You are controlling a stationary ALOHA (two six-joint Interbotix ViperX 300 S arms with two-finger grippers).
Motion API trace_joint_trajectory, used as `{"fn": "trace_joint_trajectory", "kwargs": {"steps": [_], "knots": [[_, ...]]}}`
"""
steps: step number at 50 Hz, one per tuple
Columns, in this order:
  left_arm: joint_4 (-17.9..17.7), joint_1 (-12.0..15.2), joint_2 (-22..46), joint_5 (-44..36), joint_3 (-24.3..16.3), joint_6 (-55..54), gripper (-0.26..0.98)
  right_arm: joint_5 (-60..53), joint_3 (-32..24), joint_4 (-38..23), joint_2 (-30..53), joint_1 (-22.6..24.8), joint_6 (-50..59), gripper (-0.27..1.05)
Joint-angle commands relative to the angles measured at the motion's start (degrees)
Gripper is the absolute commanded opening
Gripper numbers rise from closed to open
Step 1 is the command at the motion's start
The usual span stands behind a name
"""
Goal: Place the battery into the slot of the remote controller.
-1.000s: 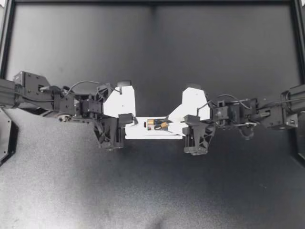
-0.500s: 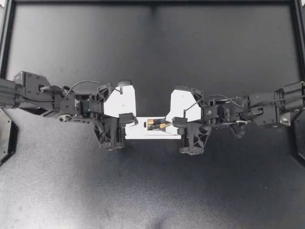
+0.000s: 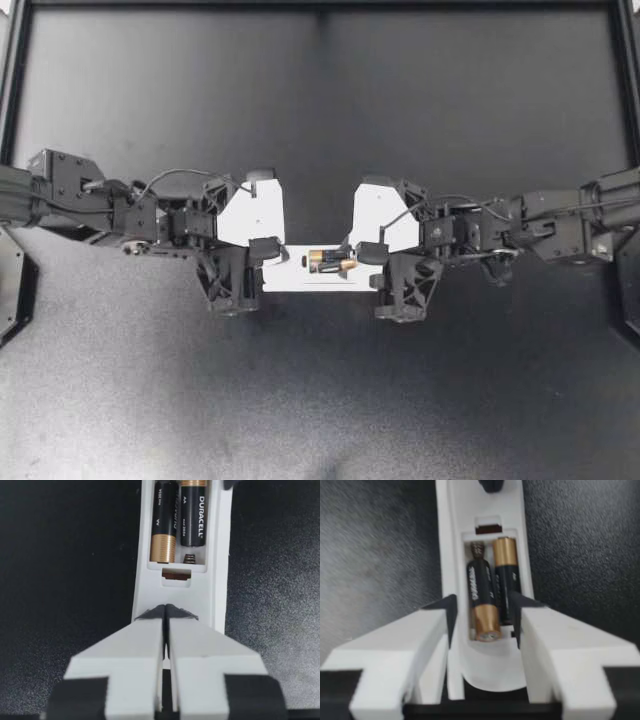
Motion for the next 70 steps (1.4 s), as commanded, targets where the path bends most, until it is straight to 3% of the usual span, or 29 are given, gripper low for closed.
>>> {"fn": "trace_joint_trajectory", "kwargs": {"steps": [1,12,22,31,45,70], "knots": [[-0.1,-0.3,-0.6,0.4,0.1,-0.2,-0.15,-1.7,-0.3,1.8,-3.4,0.4,2.3,0.45],[-0.3,-0.3,-0.5,0.4,0.1,-0.6,-0.15,-12.9,5.7,7.6,-7.4,0.3,23.4,0.40],[-0.4,-0.3,-0.4,0.4,0.1,-1.2,-0.15,-18.4,10.0,7.7,-8.4,0.3,47.8,0.15],[-0.9,-0.3,-0.3,0.4,-0.1,-1.2,-0.15,-16.1,9.8,7.9,-7.7,0.3,58.0,-0.01],[-0.9,-0.3,0.0,0.8,-0.4,-1.2,-0.15,-4.1,6.1,7.8,-5.8,0.1,60.9,-0.09],[-1.0,-0.3,0.1,0.7,0.0,-1.1,-0.15,-3.3,4.0,7.3,-2.7,-0.7,60.6,-0.09]]}}
